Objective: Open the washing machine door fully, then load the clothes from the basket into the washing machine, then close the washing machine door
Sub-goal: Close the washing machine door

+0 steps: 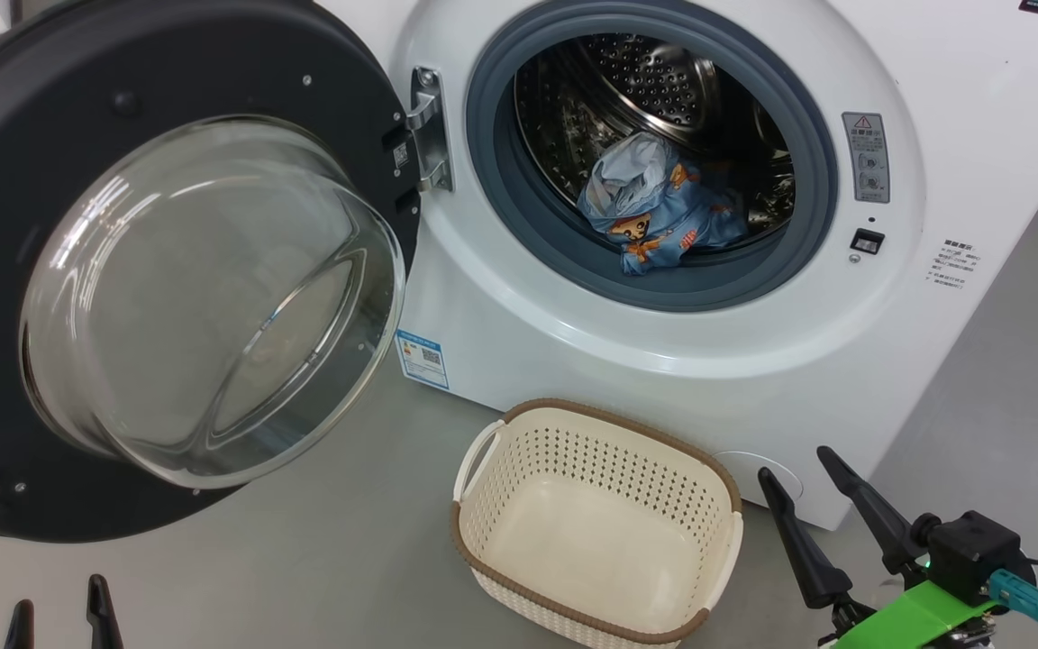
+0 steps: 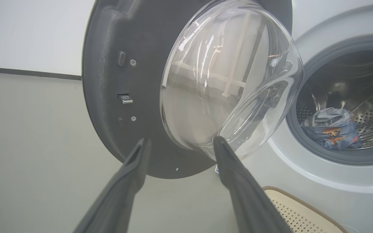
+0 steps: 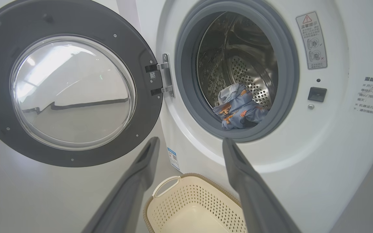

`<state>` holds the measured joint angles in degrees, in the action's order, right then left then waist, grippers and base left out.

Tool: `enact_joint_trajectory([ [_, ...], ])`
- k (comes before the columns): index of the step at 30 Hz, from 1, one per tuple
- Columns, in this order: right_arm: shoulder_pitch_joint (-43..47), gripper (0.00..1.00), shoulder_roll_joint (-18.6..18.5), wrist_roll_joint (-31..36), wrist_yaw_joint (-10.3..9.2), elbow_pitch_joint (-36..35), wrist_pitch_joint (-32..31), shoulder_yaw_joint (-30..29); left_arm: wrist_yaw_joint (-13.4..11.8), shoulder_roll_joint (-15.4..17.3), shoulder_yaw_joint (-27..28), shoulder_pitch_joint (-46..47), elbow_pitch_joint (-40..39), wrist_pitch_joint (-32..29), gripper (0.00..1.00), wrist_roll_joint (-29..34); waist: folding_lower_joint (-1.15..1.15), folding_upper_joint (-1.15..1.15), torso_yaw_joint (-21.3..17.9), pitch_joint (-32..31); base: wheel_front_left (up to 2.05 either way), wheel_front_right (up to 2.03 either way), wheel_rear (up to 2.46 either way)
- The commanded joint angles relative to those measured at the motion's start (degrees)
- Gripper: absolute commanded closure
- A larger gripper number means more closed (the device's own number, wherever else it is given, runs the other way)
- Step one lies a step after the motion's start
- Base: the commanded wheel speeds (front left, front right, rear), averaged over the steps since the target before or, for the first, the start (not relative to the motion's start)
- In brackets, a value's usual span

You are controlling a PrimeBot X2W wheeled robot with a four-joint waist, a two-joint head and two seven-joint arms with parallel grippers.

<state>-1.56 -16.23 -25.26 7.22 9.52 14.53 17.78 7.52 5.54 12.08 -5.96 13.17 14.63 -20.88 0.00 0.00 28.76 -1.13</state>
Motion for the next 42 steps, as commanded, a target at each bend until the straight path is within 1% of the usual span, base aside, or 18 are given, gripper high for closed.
enact_joint_trajectory([
  [1, -2.4, 0.00, -1.2, -0.7, 0.26, -1.1, 0.5, 1.1, 0.0, 0.5, 2.2, 0.8, -1.9, 0.4, 0.00, 1.0, 0.00, 0.00, 0.0, 0.0, 0.00, 0.00, 0.00],
  [15, -2.2, 0.00, -1.2, -0.9, 0.26, -1.1, 0.5, 1.0, 0.0, 0.3, 2.0, 1.1, -2.9, 0.4, 0.00, 1.0, 0.00, 0.00, -0.1, -0.1, 0.00, 0.00, 0.00],
  [16, -2.0, 0.00, -1.1, -0.9, 0.26, -1.1, 0.5, 0.9, 0.0, 0.4, 2.0, 1.2, -3.3, 0.4, 0.26, 0.9, 0.00, 0.00, -0.1, -0.1, 0.00, 0.00, 0.00],
  [17, -1.9, 0.00, -1.0, -0.8, 0.26, -1.2, 0.5, 0.8, 0.0, 0.6, 2.1, 1.4, -3.8, 0.4, 0.60, 0.6, 0.00, 0.00, -0.1, 0.0, 0.00, 0.00, 0.00],
  [18, -1.8, 0.00, -1.0, -0.8, 0.26, -1.2, 0.5, 0.7, 0.0, 0.9, 2.0, 1.7, -4.6, 0.4, 0.78, 0.3, 0.00, 0.00, -0.1, 0.0, 0.00, 0.00, 0.00],
  [19, -1.7, 0.00, -0.9, -0.7, 0.26, -1.3, 0.5, 0.6, 0.0, 1.4, 2.2, 2.0, -5.4, 0.4, 1.00, -0.1, 0.00, 0.00, 0.0, 0.0, 0.00, 0.00, 0.00],
  [22, -1.4, 0.00, -0.8, -0.6, 0.26, -1.4, 0.5, 0.3, 0.0, 3.0, 3.8, 3.7, -8.2, 0.4, 1.00, -2.6, 0.00, 0.00, 0.1, 0.2, 0.00, 0.00, 0.00],
  [25, -1.3, 0.00, -0.7, -0.5, 0.26, -1.5, 0.5, 0.1, 0.0, 6.1, 5.2, 6.0, -10.6, 0.4, 1.00, -6.0, 0.00, 0.00, 0.3, 0.7, 0.00, 0.00, 0.00],
  [26, -1.4, 0.00, -0.7, -0.4, 0.26, -1.7, 0.5, -0.1, 0.0, 8.7, 5.7, 8.0, -11.5, 0.4, 1.00, -8.8, 0.00, 0.00, 0.3, 1.3, 0.00, 0.00, 0.00],
  [28, -1.4, 0.00, -0.6, -0.3, 0.26, -1.7, 0.5, -0.2, 0.0, 11.1, 6.5, 10.7, -11.2, 0.4, 1.00, -13.7, 0.00, 0.00, 0.4, 1.7, 0.00, 0.00, 0.00],
  [32, -1.5, 0.00, -0.7, -0.2, 0.26, -1.8, 0.5, -0.4, 0.0, 17.2, 7.9, 17.1, -7.1, 0.2, 1.00, -25.1, 0.00, 0.00, 0.4, 2.4, 0.00, 0.00, 0.00],
  [34, -1.5, 0.00, -0.7, -0.2, 0.26, -1.9, 0.5, -0.6, 0.0, 20.3, 7.8, 20.2, -4.3, -0.5, 1.00, -29.6, 0.00, 0.00, 0.4, 2.9, 0.00, 0.00, 0.00],
  [38, -1.7, 0.00, -0.8, 0.1, 0.26, -2.1, 0.5, -0.6, 0.0, 24.2, 8.0, 27.3, 3.4, -4.5, 1.00, -40.3, 0.00, 0.00, 0.5, 3.9, 0.00, 0.00, 0.00],
  [40, -1.9, 0.00, -0.9, 0.2, 0.26, -2.0, 0.5, -0.4, 0.0, 26.2, 8.3, 30.6, 7.6, -6.9, 1.00, -44.2, 0.00, 0.00, 0.5, 4.4, 0.00, 0.00, 0.00],
  [42, -2.2, 0.00, -1.1, 0.2, 0.26, -2.0, 0.5, -0.2, 0.0, 27.6, 8.5, 33.9, 11.8, -9.8, 1.00, -48.2, 0.00, 0.00, 0.6, 4.9, 0.00, 0.00, 0.00],
])
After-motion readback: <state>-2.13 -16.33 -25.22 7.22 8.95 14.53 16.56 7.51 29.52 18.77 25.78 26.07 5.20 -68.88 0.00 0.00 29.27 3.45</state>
